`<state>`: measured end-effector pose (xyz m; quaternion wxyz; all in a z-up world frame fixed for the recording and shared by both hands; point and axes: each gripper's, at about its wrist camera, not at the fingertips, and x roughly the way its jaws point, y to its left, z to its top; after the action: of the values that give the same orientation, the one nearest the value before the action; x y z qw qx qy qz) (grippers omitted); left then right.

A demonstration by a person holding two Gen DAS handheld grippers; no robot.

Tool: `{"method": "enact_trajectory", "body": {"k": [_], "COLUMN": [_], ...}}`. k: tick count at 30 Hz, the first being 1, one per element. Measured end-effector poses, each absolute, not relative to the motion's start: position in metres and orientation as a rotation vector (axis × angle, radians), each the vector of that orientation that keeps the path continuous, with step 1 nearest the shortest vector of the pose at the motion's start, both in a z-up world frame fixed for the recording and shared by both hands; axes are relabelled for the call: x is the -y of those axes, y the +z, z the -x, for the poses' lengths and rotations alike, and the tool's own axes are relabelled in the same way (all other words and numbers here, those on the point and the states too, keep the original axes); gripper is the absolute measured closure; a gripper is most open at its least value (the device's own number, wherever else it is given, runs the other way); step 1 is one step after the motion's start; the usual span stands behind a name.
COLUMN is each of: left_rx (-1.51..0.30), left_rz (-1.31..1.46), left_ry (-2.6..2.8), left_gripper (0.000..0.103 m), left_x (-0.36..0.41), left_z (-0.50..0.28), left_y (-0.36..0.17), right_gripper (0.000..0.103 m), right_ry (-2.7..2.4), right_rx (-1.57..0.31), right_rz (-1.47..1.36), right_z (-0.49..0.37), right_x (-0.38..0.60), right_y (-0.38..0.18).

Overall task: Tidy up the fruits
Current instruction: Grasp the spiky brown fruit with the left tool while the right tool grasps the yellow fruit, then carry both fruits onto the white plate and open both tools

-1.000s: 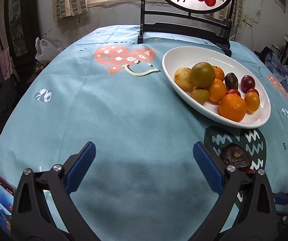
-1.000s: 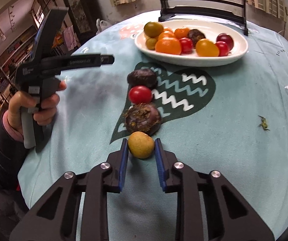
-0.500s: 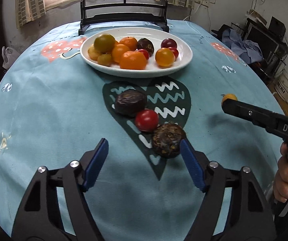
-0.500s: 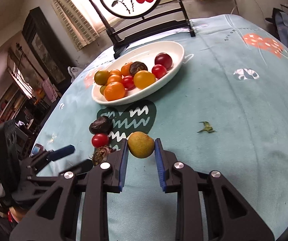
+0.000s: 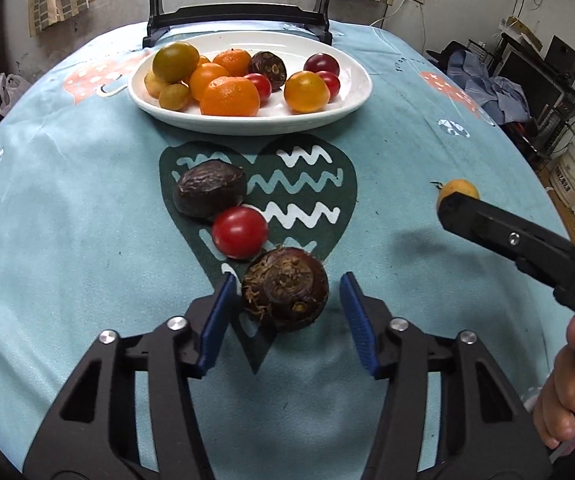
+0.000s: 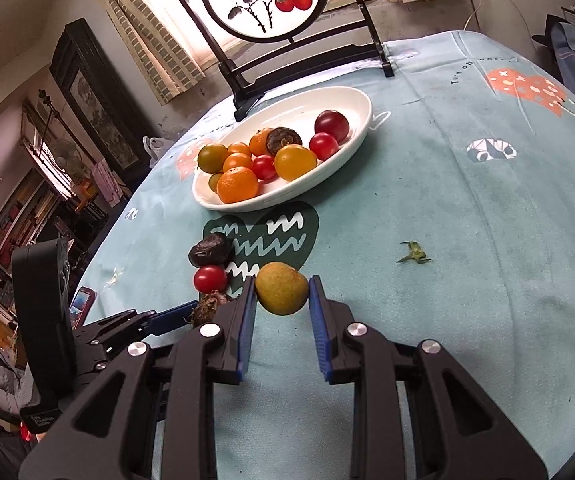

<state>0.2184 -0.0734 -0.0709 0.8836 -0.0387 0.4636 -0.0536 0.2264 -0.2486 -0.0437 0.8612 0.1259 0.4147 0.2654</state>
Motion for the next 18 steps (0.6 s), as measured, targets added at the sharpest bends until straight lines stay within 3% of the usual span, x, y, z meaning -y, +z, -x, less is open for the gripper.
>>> {"method": "enact_trajectory", "body": {"k": [3,18], "left_rx": [-0.961,-0.912], "left_rz": [0.068,0.077], "left_ry": [-0.095,-0.142], "left_gripper": [0.058,0.059], "left_x": [0.075,0.070], "left_z": [-0.217,-0.204], "left_y": [-0.071,-0.059], "right_gripper": [0.076,0.076], "right_ry": [0.552,0.507], "right_rx": [-0.870,-0.873], "right_rz": [-0.270,-0.197], "right_z": [-0.226,-0.227], "right_x": [0.250,0.241], "right_y": [-0.043,-0.052]}}
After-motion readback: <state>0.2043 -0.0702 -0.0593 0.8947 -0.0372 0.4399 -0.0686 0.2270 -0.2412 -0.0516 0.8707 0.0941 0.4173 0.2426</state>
